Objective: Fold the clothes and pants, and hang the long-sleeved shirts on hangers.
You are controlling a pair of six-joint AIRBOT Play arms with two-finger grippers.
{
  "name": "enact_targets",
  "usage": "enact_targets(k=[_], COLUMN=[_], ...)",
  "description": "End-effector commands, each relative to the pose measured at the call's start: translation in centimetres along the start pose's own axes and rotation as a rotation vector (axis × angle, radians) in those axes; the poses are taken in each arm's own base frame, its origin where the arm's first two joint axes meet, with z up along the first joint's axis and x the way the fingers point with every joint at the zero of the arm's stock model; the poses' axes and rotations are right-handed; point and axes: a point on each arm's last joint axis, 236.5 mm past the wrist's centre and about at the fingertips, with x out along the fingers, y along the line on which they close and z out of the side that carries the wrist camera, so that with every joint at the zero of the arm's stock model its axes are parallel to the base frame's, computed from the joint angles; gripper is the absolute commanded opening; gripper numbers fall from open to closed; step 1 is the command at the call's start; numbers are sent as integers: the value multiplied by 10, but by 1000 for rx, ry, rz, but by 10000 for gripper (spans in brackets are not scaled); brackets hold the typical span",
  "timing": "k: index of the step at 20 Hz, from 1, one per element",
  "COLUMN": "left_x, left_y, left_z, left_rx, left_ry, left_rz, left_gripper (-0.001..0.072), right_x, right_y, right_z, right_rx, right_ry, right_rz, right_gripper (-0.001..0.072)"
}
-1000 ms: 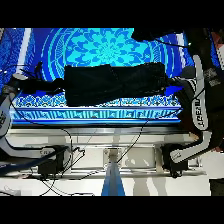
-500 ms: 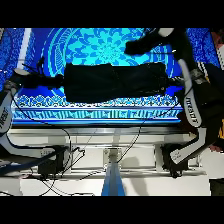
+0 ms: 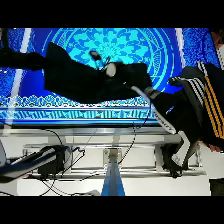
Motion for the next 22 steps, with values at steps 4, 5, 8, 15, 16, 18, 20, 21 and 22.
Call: enact_targets(k=[4,5,8,15,16,18,20,21,22], left_x=[-27,-17,35,205,227,253,257,255,250], left_y=[-32,-36,-60,-189,-195,-195,-189,-182,-173], left_z=[15,13,3,1,-1,0,1,5,10], left_rx=[85,92,126,95,93,85,86,94,100], left_ry=[-102,-80,35,20,-2,-39,-43,-50,-55], left_rz=[27,9,-83,-356,-340,-306,-291,-278,-263], left_gripper=[25,24,24,40,190,699,698,698,697], right_x=[-14,-33,-103,-248,-262,-285,-299,-302,-302], right_y=[0,-22,-88,-209,-223,-249,-270,-280,-288], right_z=[7,17,44,56,51,37,19,10,1], right_rx=[-153,-146,-58,197,228,253,179,145,131], right_ry=[18,26,7,-99,-101,-77,-16,13,29], right_rz=[-105,-147,-240,-359,-373,-395,-405,-405,-390], right_gripper=[42,42,42,42,42,41,41,41,41])
